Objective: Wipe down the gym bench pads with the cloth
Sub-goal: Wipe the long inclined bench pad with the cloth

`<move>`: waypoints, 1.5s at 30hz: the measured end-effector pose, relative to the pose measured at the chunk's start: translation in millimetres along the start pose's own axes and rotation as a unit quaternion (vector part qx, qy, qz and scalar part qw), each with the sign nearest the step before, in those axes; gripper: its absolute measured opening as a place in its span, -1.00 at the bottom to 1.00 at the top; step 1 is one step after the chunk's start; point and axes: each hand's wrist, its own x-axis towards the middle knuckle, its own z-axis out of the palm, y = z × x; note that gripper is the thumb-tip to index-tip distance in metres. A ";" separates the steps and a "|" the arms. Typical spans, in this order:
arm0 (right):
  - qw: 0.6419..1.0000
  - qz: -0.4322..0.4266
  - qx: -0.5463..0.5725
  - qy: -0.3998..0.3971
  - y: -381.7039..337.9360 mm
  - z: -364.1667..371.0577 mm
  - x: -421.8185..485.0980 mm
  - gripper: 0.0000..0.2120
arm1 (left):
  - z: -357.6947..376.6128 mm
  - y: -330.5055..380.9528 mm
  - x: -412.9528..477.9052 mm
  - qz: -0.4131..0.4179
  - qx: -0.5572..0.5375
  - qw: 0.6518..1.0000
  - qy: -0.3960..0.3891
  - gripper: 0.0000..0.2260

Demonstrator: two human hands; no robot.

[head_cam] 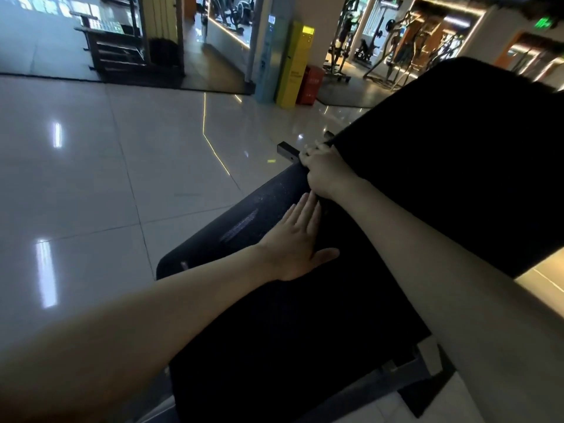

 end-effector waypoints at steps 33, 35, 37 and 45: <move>0.982 -0.169 0.005 -0.089 -53.6 22.9 -30.7 -0.52 | 22.8 -45.9 -62.5 -0.010 0.012 0.999 -0.034 -0.19; 0.977 -0.189 -0.011 -0.101 -44.8 19.3 -36.2 -0.51 | 25.2 -48.7 -66.4 -0.004 0.005 0.999 -0.034 -0.18; 0.982 -0.171 -0.020 -0.082 -25.9 11.5 -34.1 -0.49 | 25.7 -50.1 -66.2 0.001 0.001 0.999 -0.032 -0.17; 0.999 -0.012 0.035 0.030 26.0 -4.7 -7.9 -0.53 | 29.5 -51.9 -65.3 0.013 -0.010 1.000 -0.027 -0.17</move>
